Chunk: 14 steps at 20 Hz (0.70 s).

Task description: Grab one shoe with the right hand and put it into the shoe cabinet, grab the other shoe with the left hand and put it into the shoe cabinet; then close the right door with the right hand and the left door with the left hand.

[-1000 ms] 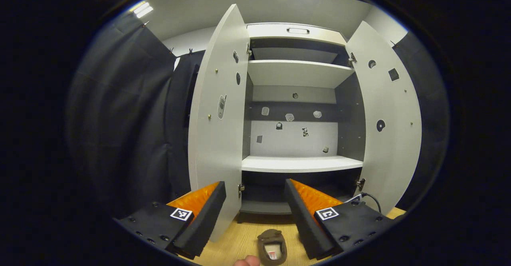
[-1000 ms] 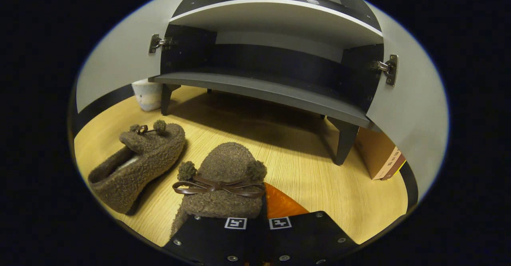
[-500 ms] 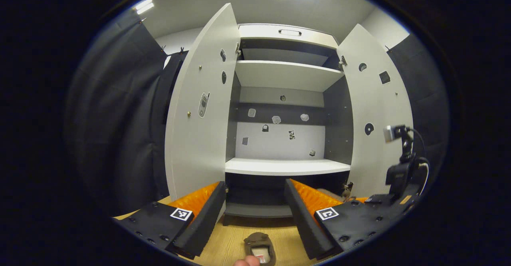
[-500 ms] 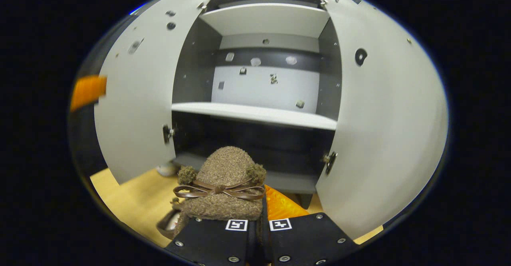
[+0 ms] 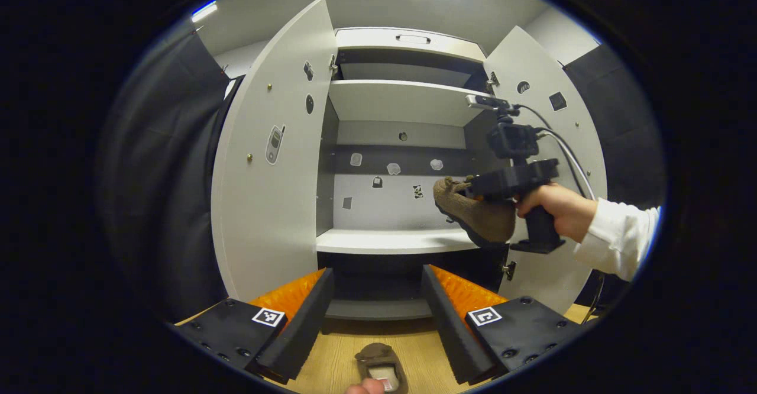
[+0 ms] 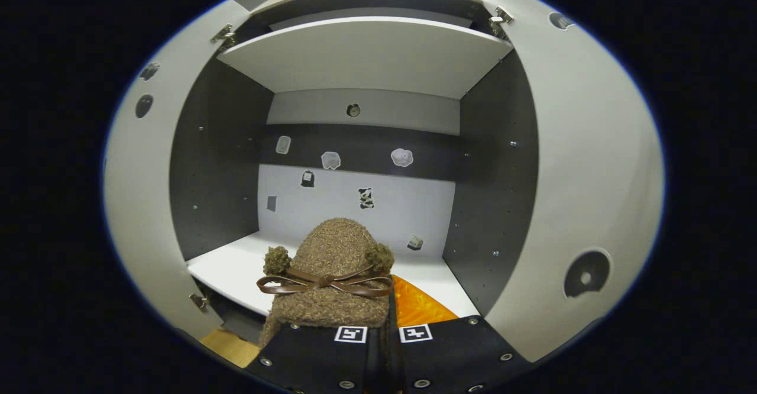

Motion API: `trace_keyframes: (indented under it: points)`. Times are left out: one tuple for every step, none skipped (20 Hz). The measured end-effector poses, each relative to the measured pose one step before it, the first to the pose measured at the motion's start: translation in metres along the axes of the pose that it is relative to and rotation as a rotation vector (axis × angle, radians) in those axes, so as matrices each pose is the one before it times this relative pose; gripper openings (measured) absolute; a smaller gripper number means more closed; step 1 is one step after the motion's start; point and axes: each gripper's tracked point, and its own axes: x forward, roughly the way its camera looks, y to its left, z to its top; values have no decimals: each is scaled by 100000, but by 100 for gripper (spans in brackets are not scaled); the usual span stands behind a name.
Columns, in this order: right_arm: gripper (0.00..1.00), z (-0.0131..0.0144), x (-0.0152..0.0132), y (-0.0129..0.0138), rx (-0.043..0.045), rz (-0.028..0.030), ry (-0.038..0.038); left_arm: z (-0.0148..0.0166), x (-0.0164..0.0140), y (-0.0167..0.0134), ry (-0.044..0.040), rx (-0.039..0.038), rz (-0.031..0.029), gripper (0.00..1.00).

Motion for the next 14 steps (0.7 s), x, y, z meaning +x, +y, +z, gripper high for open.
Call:
trace_keyframes:
  points:
    - [6,224,2395,141,1198,65,2085,-183,-70,73,-203,737,489,99]
    - [6,445,2330,110,1855,-9,1344,-228,-58,183,136,767,636,97]
    - [6,-171,2008,-67,1752,-972,2587,-318,9,25,569,328,485,96]
    - [6,-667,1973,-178,846,-1400,3666,-272,-11,45,976,244,427,96]
    - [5,-792,1442,-168,-16,-1311,3675,-266,-84,107,681,132,796,96]
    - [6,-908,1234,-153,259,-1257,3328,1,-46,216,-67,-85,960,96]
    - [6,-824,1020,-78,252,-679,2485,4,-72,196,-257,-117,772,96]
    - [6,-825,729,-92,70,-353,2724,-71,-87,244,44,-69,729,97]
    - [5,-744,525,103,-221,659,2302,51,-34,285,-29,-6,778,96]
    - [6,-814,455,130,-484,914,2388,-107,2,257,281,101,704,96]
    - [10,-585,225,2,-296,424,2151,-130,-19,243,419,76,672,96]
    - [12,-261,360,-119,76,-187,1125,-158,65,211,484,-119,535,96]
    - [15,-168,56,-136,1058,-322,1039,-172,81,201,657,-114,609,96]
    - [17,-72,-227,69,1261,526,1115,-164,68,166,567,-26,544,96]
